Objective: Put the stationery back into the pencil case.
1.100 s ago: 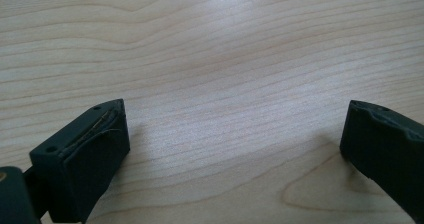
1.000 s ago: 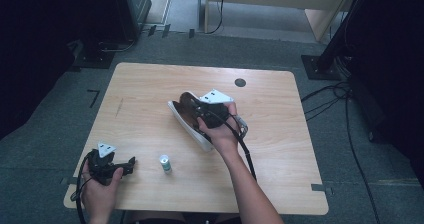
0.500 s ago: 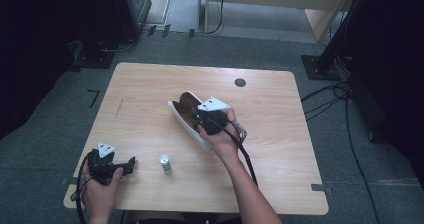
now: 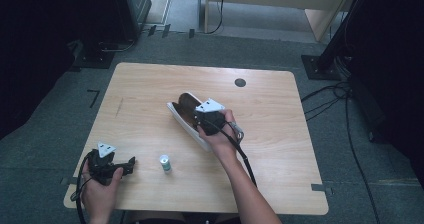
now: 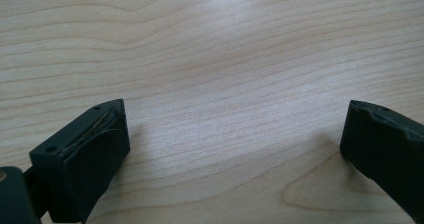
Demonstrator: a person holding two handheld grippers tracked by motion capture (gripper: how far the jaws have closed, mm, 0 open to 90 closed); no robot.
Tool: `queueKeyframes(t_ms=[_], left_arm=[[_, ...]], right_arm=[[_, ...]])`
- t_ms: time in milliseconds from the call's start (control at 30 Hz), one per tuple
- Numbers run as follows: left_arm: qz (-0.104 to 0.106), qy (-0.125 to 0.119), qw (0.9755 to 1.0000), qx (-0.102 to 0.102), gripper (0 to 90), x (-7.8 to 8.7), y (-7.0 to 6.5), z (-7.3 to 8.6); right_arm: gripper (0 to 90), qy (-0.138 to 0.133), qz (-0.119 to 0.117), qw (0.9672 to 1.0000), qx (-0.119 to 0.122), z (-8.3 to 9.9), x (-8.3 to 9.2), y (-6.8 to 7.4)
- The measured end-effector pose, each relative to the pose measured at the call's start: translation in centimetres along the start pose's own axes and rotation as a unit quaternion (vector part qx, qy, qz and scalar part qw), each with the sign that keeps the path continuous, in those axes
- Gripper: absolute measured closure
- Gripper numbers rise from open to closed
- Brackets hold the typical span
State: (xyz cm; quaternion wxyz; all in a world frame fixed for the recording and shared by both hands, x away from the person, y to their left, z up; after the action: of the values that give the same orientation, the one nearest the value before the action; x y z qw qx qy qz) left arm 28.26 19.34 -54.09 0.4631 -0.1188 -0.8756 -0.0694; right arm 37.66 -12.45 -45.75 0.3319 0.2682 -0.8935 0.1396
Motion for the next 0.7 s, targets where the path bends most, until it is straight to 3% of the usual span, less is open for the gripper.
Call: queueKeyframes(t_ms=[300,700], left_arm=[[0.0,0.0,1.0,0.0,0.0,0.0,0.0,0.0],[0.0,0.0,1.0,0.0,0.0,0.0,0.0,0.0]], right_arm=[[79.0,0.02,0.003,0.9998,0.004,0.3,-0.6,-0.1],[77.9,0.007,-0.008,0.9999,-0.002,0.7,0.5,-0.1]])
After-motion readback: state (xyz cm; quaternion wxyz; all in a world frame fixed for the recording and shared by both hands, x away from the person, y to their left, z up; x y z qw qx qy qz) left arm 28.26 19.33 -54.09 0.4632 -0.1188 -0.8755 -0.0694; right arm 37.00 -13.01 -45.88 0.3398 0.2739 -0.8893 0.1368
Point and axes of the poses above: each handheld gripper's, and its own axes: x roughly backward along the jaws, z roughly out of its underside, y roughly to its left, the point moved 3 cm from there along -x, roughly forward along the jaws, and after that the axes turned 9 degrees about y, right-handed, at the moved point
